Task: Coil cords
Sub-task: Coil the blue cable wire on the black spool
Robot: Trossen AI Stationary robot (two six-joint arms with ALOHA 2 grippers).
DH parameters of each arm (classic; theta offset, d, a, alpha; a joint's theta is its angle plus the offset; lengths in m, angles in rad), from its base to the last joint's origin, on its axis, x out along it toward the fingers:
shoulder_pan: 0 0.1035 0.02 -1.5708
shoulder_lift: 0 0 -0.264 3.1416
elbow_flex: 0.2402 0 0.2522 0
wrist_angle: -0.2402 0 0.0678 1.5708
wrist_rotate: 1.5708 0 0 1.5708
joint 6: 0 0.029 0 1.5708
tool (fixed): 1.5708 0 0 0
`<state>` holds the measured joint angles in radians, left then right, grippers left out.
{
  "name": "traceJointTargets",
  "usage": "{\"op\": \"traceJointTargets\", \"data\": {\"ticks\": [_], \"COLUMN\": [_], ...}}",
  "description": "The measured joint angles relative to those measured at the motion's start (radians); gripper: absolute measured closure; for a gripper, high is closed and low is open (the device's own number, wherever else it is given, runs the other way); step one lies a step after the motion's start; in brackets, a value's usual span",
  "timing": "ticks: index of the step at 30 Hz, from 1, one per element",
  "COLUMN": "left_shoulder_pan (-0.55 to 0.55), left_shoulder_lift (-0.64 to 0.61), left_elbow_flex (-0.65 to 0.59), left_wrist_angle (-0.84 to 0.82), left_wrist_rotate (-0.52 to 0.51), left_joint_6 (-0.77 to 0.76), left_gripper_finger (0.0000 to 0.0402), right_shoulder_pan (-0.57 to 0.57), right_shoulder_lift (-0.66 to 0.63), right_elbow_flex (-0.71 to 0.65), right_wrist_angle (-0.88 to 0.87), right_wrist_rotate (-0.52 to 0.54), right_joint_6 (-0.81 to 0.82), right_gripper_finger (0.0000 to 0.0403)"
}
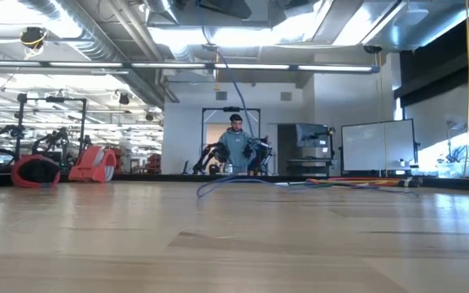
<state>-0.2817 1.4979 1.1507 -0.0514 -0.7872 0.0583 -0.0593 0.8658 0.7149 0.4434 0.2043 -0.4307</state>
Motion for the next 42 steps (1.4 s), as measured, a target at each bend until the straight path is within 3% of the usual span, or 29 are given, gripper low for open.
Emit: {"op": "traceJointTargets", "data": {"ticks": [7,14,17,19,25,29,34,42], "left_shoulder_pan": [0.008,0.039,0.054,0.057,0.04,0.025,0.027,0.068], "left_shoulder_lift": [0.0,0.009,0.015,0.015,0.014,0.005,-0.023,0.078], "left_elbow_flex": [0.0,0.001,0.001,0.001,0.001,0.0,0.0,0.001], "left_wrist_angle": [-0.031,-0.135,-0.21,-0.258,-0.32,-0.344,-0.211,0.224], "left_wrist_rotate": [0.001,0.0,0.011,0.048,0.29,0.314,0.31,0.311], "left_joint_6": [-0.02,-0.164,-0.252,-0.322,-0.386,-0.356,-0.261,0.046], "left_gripper_finger": [0.0398,0.0395,0.0374,0.0351,0.0289,0.0274,0.0275,0.0282], "right_shoulder_pan": [0.0,0.0,0.0,0.0,0.0,0.0,0.0,0.0], "right_shoulder_lift": [0.0,0.006,0.007,0.007,0.007,0.007,0.007,0.007], "right_elbow_flex": [-0.199,-0.243,-0.242,-0.242,-0.242,-0.242,-0.242,-0.242], "right_wrist_angle": [0.296,0.243,0.229,0.229,0.22,0.218,0.21,0.216], "right_wrist_rotate": [-0.076,-0.085,-0.084,-0.084,-0.084,-0.084,-0.084,-0.087], "right_joint_6": [0.092,0.12,0.12,0.12,0.117,0.113,0.113,0.112], "right_gripper_finger": [0.0398,0.0398,0.0398,0.0398,0.0398,0.0398,0.0398,0.0398]}}
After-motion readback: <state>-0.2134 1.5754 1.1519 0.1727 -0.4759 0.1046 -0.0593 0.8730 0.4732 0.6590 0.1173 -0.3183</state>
